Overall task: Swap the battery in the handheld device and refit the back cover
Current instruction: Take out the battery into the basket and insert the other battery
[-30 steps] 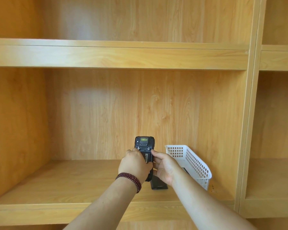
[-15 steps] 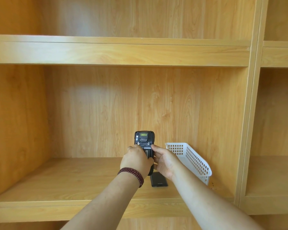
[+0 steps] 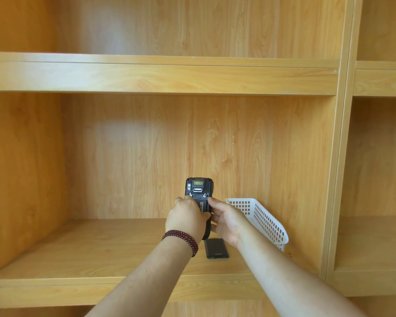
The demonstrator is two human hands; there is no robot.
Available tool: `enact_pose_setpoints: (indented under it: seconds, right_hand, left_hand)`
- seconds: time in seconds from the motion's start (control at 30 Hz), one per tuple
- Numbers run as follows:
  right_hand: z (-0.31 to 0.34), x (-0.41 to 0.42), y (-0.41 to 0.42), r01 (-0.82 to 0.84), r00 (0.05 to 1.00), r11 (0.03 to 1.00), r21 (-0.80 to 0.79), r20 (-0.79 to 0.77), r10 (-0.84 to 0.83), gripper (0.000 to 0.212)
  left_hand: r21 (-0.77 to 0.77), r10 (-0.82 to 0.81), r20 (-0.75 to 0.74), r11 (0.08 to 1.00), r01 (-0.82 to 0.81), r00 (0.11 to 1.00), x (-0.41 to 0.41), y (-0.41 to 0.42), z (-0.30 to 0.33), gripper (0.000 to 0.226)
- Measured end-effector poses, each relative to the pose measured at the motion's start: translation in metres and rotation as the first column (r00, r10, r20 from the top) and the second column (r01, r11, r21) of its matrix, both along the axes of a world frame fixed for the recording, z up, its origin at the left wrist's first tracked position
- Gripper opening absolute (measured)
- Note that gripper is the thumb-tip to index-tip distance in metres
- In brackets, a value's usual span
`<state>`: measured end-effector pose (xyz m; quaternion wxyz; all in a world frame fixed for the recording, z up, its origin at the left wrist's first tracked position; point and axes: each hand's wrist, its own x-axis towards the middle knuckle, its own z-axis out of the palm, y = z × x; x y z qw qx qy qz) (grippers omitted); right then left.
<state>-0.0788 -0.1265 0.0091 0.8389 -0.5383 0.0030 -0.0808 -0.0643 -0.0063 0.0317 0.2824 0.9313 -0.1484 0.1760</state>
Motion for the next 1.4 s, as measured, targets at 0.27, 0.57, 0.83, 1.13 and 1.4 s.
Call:
enact_pose_setpoints:
  seconds: [0.27, 0.57, 0.83, 1.13, 1.4]
  right_hand:
    - [0.005, -0.004, -0.003, -0.022, 0.999, 1.000, -0.006, 0.027, 0.022, 0.029]
    - [0.009, -0.006, 0.000, -0.056, 0.994, 0.998, -0.041, 0.093, 0.059, 0.028]
    - [0.007, 0.000, -0.004, 0.016, 0.997, 0.995, -0.097, 0.083, -0.008, 0.032]
    - [0.001, 0.003, 0.002, 0.061, 0.995, 0.984, -0.168, 0.086, -0.047, 0.025]
    - [-0.001, 0.005, 0.005, 0.065, 0.997, 0.975, -0.211, 0.062, -0.053, 0.025]
  left_hand:
    - [-0.061, -0.008, 0.091, 0.998, 0.013, 0.996, 0.009, 0.019, 0.004, 0.084]
    - [-0.289, -0.345, -0.042, 0.902, 0.319, 0.938, 0.029, 0.031, 0.006, 0.060]
    - [-0.599, -0.634, -0.196, 0.681, 0.421, 0.748, 0.042, 0.050, 0.004, 0.028]
    - [-0.686, -0.671, -0.251, 0.632, 0.360, 0.698, 0.047, 0.049, 0.000, 0.031]
    - [-0.721, -0.649, -0.229, 0.613, 0.322, 0.726, 0.053, 0.048, -0.001, 0.023]
